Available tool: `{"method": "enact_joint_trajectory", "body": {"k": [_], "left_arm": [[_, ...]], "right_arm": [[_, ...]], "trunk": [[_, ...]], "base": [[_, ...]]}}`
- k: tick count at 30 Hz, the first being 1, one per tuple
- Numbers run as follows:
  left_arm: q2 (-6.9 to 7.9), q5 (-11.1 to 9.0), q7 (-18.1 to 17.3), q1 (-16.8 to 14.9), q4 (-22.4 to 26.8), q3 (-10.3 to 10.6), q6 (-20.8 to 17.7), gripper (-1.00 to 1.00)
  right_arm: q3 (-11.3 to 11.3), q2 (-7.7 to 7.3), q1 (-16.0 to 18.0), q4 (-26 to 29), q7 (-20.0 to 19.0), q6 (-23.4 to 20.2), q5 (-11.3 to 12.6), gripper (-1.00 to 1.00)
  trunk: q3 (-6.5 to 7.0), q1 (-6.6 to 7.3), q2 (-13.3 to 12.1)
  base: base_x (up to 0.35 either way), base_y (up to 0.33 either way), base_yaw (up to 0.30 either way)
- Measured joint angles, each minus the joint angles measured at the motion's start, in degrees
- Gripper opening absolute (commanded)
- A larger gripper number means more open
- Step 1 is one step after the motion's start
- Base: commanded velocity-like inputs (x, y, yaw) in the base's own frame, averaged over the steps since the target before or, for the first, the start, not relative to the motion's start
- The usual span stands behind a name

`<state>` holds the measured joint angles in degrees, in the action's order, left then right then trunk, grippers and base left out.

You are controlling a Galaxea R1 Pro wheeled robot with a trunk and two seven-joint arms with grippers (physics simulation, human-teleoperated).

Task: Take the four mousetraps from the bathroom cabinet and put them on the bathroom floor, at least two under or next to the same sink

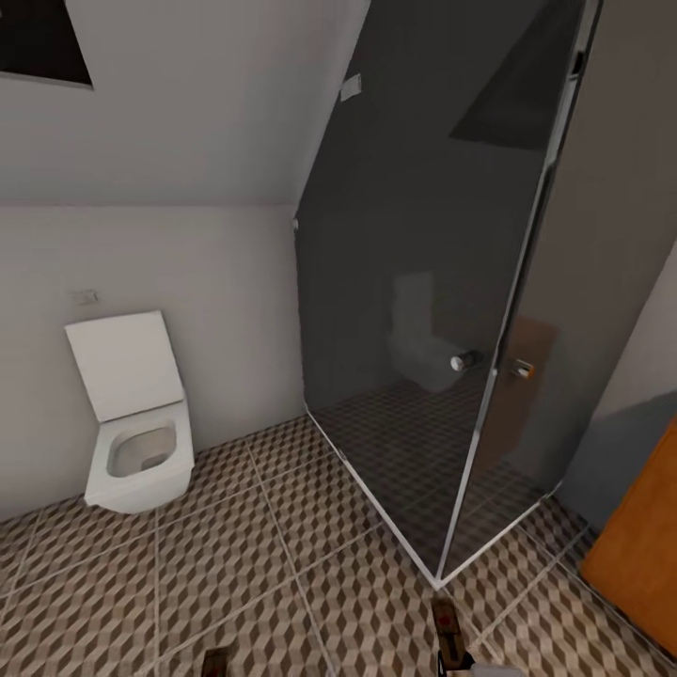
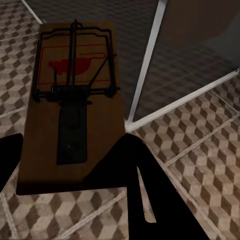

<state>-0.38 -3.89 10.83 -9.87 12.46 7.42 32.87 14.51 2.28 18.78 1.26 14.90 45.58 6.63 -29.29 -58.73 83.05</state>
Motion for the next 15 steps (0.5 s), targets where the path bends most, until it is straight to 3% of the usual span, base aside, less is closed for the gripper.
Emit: {"method": "enact_joint_trajectory", "body": {"k": [15], "left_arm": [[0.0, 0.0, 0.0, 0.0, 0.0, 0.0, 0.0, -1.0]], "right_arm": [[0.0, 0.0, 0.0, 0.0, 0.0, 0.0, 0.0, -1.0]], "trunk": [[0.0, 0.0, 0.0]], "base": [[0.0, 0.0, 0.267]]}}
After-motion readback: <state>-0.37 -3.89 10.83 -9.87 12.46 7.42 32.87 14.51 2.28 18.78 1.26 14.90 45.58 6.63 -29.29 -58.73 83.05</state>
